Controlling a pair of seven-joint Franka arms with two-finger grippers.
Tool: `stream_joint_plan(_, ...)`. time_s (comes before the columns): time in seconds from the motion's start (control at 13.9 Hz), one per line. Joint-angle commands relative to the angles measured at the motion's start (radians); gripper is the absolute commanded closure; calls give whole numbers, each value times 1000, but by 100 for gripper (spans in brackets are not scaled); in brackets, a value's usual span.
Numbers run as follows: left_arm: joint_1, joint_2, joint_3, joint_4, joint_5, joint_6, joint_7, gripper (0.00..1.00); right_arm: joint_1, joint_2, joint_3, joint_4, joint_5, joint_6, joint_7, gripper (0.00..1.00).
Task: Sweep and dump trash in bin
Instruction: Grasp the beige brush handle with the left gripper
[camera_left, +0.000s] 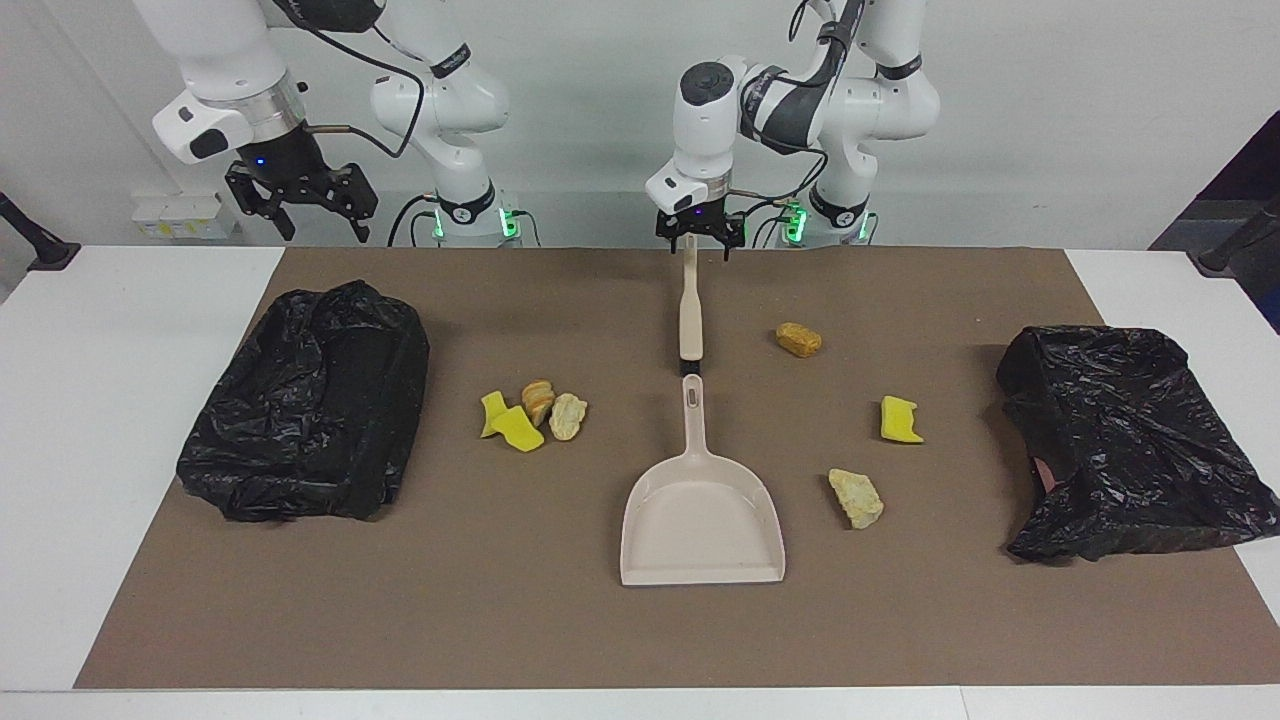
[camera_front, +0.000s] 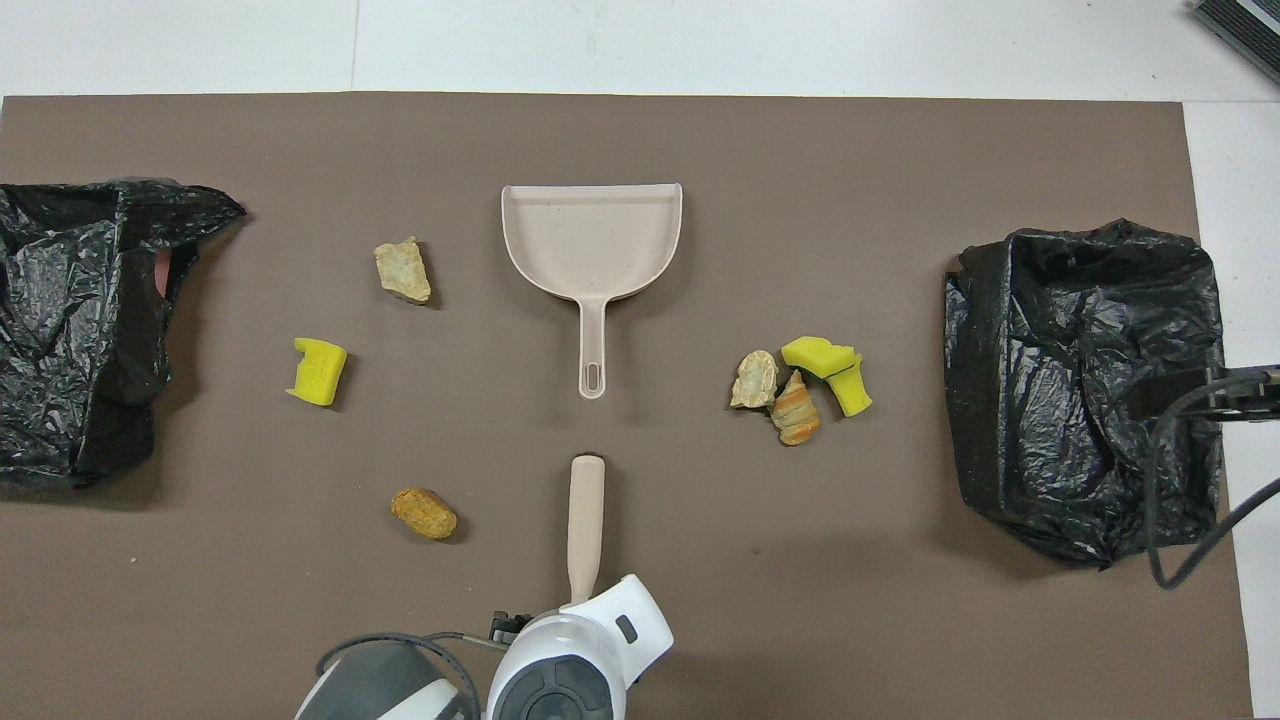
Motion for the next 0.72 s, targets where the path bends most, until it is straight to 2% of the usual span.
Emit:
stream_joint_plan(0.0,-16,1,-39,-49,-29,57,-16,0,-10,-17,8,-24,-7,3,-23,0)
stream_joint_plan(0.14,-13,10,-44,-56,-29,69,-27,0,-10,-20,8,-29,-7,4,-23,0)
stream_joint_plan(0.22,-13,18,-44,-64,-29,82,-30,10,-10,-20,8,-31,-7,3,-23,0)
stream_joint_plan(0.29,-11,36,-42,-67,-29,97,-30,14,-10,-22,8,-34,-7,3,-22,0)
stream_joint_plan(0.36,-13,47,-42,-69,-29,100,-42,26,-10,-22,8,-37,-7,3,-22,0)
stream_joint_plan(0.43,-11,53,-42,-70,-29,102,-53,27,-10,-22,8,-40,-7,4,-22,0)
stream_joint_plan(0.65,-11,59,-42,-72,-29,100,-57,51,-10,-22,11,-40,-6,4,-22,0)
